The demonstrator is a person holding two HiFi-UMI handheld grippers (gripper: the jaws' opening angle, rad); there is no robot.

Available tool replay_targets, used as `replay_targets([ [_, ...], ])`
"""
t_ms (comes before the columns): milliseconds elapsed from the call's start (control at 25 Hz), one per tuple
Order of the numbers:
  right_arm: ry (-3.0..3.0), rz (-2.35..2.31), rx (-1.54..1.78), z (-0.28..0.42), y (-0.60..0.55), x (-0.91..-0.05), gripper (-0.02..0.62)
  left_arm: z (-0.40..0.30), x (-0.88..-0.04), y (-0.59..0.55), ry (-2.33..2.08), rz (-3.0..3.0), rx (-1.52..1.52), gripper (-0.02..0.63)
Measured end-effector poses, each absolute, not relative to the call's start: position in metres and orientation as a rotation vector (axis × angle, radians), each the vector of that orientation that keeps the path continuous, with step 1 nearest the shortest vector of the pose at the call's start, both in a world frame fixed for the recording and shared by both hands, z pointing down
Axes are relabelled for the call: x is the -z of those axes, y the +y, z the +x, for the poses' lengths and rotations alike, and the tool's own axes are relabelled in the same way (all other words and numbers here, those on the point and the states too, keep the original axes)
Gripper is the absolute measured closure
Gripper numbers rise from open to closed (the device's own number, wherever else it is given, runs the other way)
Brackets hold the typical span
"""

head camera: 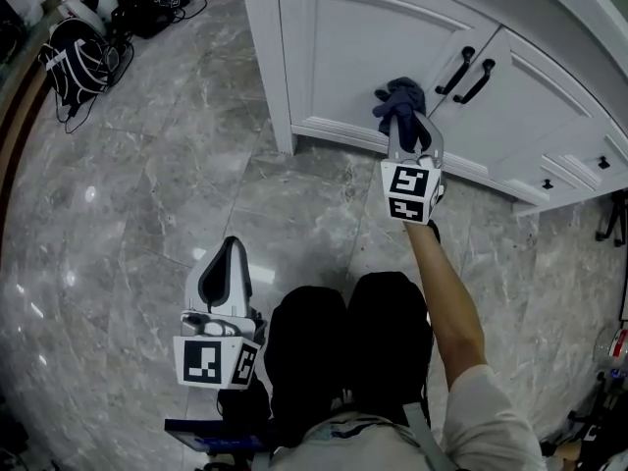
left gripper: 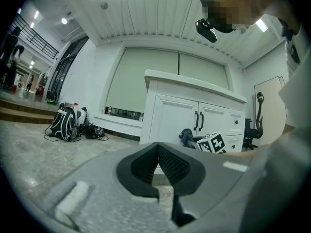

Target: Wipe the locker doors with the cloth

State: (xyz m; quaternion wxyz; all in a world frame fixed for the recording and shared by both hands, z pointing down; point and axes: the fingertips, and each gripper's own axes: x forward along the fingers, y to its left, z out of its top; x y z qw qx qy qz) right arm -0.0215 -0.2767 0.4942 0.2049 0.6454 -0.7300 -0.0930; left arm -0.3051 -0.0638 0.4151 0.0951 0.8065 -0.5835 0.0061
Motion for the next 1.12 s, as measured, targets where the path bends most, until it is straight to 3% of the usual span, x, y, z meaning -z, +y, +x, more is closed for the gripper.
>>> replay_targets([
  [240, -2.209, 1.536, 0.440, -0.122, -0.252, -0.502, 0.503, -0.311, -0.417, -0.063, -1.732, 2.380, -0.023, 0.604],
  [520, -2.305, 1.343, 0.432, -0.207, -0.267, -0.541, 0.503, -0.326, -0.421, -0.057, -1.758, 2.357, -0.042, 0.604],
  [760, -2.270, 1.332, 0.284, -0.218, -0.307, -0.583, 0.503, -0.339, -0.423, -0.055, -1.782, 2.340, -0.063, 0.604],
  [1120, -2.174, 1.446, 0.115, -0.165, -0.324, -0.605, 0.505, -0.339, -0.420, -0.055, -1.795, 2.339, -0.084, 0.604],
])
